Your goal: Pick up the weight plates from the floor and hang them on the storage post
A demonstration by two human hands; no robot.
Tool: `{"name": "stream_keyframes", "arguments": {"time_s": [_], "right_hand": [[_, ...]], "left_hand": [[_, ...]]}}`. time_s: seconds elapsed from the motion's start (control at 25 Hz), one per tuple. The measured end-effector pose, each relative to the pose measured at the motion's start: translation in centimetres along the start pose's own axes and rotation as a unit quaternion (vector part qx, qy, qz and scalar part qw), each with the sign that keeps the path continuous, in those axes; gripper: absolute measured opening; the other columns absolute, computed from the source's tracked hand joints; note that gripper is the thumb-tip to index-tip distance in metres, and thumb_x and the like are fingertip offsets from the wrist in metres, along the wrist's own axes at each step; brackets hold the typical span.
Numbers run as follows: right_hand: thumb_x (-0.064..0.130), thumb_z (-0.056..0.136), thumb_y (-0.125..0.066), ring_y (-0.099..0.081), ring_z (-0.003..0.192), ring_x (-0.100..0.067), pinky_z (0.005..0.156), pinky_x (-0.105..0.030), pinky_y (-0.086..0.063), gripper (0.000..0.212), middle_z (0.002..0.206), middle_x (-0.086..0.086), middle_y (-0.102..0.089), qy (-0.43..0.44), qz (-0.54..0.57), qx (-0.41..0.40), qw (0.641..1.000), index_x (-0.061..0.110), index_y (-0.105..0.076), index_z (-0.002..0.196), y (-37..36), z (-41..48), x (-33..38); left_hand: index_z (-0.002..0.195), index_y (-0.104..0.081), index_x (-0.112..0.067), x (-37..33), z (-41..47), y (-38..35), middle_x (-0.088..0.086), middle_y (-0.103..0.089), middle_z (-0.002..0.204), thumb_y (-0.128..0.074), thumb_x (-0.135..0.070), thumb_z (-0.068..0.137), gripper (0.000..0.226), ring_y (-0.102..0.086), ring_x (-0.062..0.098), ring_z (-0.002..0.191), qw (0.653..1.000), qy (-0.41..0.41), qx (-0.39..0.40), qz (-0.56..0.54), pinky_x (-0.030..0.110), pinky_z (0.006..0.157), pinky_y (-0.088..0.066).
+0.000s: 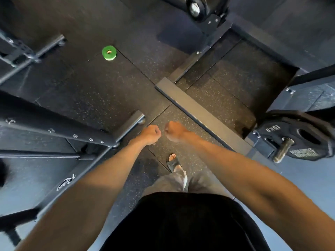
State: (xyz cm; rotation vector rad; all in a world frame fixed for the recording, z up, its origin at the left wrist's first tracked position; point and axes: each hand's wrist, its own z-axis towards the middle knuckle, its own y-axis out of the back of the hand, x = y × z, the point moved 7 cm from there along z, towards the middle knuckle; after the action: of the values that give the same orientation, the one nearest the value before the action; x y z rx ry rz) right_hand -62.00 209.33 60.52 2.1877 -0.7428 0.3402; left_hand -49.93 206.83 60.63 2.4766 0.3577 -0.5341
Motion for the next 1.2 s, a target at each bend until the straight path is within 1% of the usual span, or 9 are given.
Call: {"name": "stream_keyframes", "arguments": {"time_s": [0.12,0.24,0.4,0.6,0.8,0.88,0.96,1.08,1.2], "right_hand": [[0.005,0.092,-0.044,-0.066,0.095,-0.037,0.073,-0.042,-0.054,0.019,0.093,-0.018,-0.066,0.006,0.003,0.022,1.000,-0.001,-0.061,0.087,4.5,5.0,0.9],[0.009,0.097,-0.044,-0.065,0.100,-0.036,0.079,-0.040,-0.053,0.024,0.103,-0.022,-0.067,0.012,-0.011,0.046,0.999,-0.002,-0.064,0.091,8.5,11.2,2.2],[0.003,0.091,-0.047,-0.065,0.093,-0.035,0.074,-0.036,-0.050,0.022,0.095,-0.022,-0.069,0.039,-0.030,0.076,0.996,0.008,-0.058,0.074,13.4,21.7,5.3],[0.007,0.095,-0.044,-0.065,0.109,-0.037,0.086,-0.039,-0.052,0.027,0.114,-0.020,-0.069,0.066,-0.051,0.100,0.991,0.004,-0.069,0.105,19.5,35.4,11.0],[0.027,0.098,-0.049,-0.064,0.095,-0.031,0.078,-0.034,-0.050,0.024,0.099,-0.014,-0.069,0.058,-0.036,0.144,0.987,0.012,-0.067,0.094,25.1,47.7,16.3],[0.038,0.093,-0.044,-0.066,0.096,-0.031,0.083,-0.037,-0.054,0.036,0.100,-0.012,-0.071,0.061,-0.049,0.154,0.985,0.012,-0.067,0.102,26.3,52.9,18.6],[0.034,0.089,-0.040,-0.069,0.099,-0.032,0.083,-0.042,-0.056,0.039,0.103,-0.012,-0.072,0.076,-0.079,0.171,0.979,0.012,-0.067,0.106,26.8,58.9,20.8],[0.019,0.095,-0.042,-0.068,0.103,-0.033,0.082,-0.037,-0.053,0.032,0.107,-0.016,-0.072,0.060,-0.108,0.168,0.978,0.005,-0.069,0.104,29.3,67.6,24.5],[0.026,0.093,-0.051,-0.067,0.096,-0.031,0.080,-0.036,-0.051,0.028,0.105,-0.014,-0.071,0.036,-0.148,0.184,0.971,0.007,-0.070,0.100,32.3,75.0,28.7]], "left_hand": [[0.090,-0.058,-0.018,-1.6,4.5,4.7,0.006,-0.066,0.080,-0.044,-0.020,0.101,0.019,-0.064,0.021,0.069,1.000,0.015,0.006,-0.013,0.023,0.051,-0.043],[0.095,-0.059,-0.014,-1.6,9.5,8.6,0.011,-0.067,0.083,-0.044,-0.020,0.101,0.017,-0.061,0.016,0.058,0.998,0.052,0.003,-0.035,0.021,0.046,-0.042],[0.095,-0.062,-0.015,-2.1,16.7,14.4,0.012,-0.068,0.085,-0.047,-0.017,0.098,0.015,-0.063,0.021,0.063,0.994,0.091,-0.005,-0.067,0.024,0.055,-0.046],[0.085,-0.066,-0.021,-4.1,26.7,25.8,0.003,-0.069,0.081,-0.054,-0.015,0.094,0.016,-0.068,0.022,0.079,0.985,0.128,-0.062,-0.100,0.035,0.081,-0.056],[0.078,-0.061,-0.019,-5.3,37.6,36.8,0.015,-0.072,0.086,-0.052,-0.013,0.089,0.016,-0.070,0.032,0.083,0.972,0.126,-0.114,-0.160,0.048,0.082,-0.058],[0.084,-0.065,-0.012,-4.9,41.9,40.6,0.019,-0.073,0.093,-0.052,-0.014,0.090,0.015,-0.070,0.034,0.088,0.969,0.128,-0.123,-0.173,0.048,0.083,-0.057],[0.094,-0.067,-0.006,-3.9,46.0,44.3,0.019,-0.072,0.097,-0.048,-0.020,0.094,0.024,-0.070,0.035,0.092,0.962,0.143,-0.135,-0.187,0.047,0.084,-0.056],[0.090,-0.066,-0.009,-0.5,52.3,49.6,0.018,-0.072,0.090,-0.046,-0.019,0.096,0.023,-0.071,0.037,0.089,0.946,0.180,-0.126,-0.236,0.046,0.077,-0.058],[0.090,-0.064,-0.011,3.1,57.8,55.5,0.020,-0.073,0.095,-0.048,-0.020,0.096,0.019,-0.071,0.036,0.088,0.932,0.226,-0.087,-0.270,0.044,0.076,-0.058]]}}
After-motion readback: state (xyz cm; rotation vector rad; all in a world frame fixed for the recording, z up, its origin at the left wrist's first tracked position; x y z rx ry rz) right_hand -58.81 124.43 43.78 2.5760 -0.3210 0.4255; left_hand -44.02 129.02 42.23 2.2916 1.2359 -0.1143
